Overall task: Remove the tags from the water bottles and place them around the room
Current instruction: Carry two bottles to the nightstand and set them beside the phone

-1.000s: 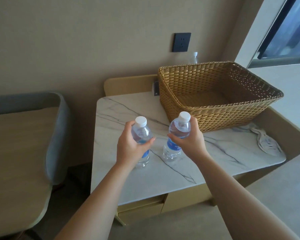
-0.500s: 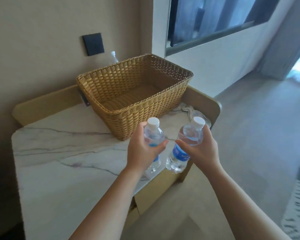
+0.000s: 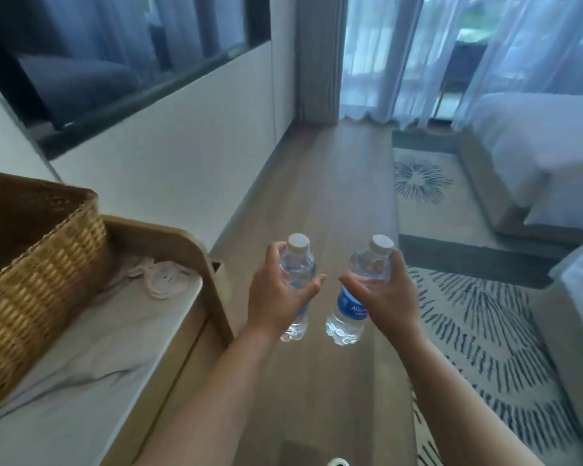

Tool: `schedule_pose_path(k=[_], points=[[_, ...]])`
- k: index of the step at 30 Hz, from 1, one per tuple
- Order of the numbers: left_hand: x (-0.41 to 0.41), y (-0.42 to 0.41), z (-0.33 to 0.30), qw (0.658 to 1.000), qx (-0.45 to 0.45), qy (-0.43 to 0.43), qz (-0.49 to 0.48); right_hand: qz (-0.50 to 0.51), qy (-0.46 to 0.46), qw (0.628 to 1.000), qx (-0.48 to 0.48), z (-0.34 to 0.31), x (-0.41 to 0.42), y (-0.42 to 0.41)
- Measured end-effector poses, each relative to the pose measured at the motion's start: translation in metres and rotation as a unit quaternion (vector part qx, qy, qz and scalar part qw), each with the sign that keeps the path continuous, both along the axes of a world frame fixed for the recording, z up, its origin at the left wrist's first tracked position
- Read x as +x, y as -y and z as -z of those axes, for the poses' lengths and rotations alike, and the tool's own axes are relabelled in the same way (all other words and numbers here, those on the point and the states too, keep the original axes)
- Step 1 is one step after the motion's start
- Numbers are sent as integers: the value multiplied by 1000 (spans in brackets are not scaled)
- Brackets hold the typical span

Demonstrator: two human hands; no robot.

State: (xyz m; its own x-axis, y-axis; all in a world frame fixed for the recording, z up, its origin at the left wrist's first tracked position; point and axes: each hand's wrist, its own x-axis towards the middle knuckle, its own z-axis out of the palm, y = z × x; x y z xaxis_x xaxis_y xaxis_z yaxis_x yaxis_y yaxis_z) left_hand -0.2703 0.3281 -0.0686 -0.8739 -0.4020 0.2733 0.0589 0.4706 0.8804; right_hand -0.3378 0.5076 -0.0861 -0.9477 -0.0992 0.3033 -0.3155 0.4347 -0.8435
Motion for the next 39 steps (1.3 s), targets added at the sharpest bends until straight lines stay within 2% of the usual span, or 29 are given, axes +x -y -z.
schedule_pose_path(k=[6,13,19,24,31,39], points=[[-131,-96,9,997,-2,-14,81,113,-9,993,32,0,-89,-113],[-248,-183,12,982,0,-11,188,212,-8,977,-9,1,-164,-206],[-359,-241,26,968,-5,6,250,262,22,964,-28,21,-241,-258],[-478,-285,35,955,1,3,298,305,32,951,-23,34,-341,-292],[-664,-349,21,929,-7,12,370,363,20,932,-11,13,-505,-342],[-816,-428,10,911,17,13,411,431,35,902,-16,12,-637,-402]])
